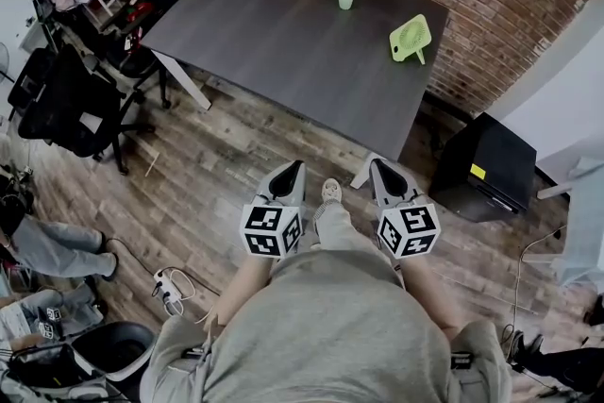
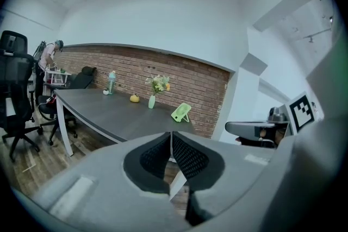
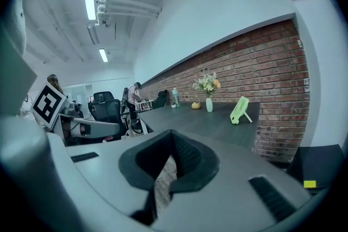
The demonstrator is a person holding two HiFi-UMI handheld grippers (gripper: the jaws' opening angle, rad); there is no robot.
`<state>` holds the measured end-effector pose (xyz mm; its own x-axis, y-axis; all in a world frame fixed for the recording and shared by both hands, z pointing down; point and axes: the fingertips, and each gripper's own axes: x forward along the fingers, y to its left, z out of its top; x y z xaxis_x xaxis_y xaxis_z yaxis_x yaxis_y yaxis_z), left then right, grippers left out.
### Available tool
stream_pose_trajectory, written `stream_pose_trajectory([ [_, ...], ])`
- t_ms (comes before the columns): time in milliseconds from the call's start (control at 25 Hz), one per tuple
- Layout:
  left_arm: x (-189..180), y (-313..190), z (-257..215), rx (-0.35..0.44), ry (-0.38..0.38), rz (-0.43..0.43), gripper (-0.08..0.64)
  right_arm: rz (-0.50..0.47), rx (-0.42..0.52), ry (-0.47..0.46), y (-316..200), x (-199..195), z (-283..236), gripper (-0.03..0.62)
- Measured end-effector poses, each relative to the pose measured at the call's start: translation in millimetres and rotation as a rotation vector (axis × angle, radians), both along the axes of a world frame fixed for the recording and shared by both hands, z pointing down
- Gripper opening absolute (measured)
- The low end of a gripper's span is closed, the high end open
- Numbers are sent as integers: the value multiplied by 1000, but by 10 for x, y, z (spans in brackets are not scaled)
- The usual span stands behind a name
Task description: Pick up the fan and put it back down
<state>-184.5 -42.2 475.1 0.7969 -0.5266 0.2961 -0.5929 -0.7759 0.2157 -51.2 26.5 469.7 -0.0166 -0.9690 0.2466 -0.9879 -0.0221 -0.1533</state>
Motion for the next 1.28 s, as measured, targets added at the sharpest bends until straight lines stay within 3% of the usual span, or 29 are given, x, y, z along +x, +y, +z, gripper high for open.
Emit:
stream_pose_trajectory([
  [440,37,121,-51,-6,14,-2,26,25,50,3,75,39,-102,0],
  [1280,-48,203,-29,-17,14,7,26,41,55,-34,99,-38,-109,0],
])
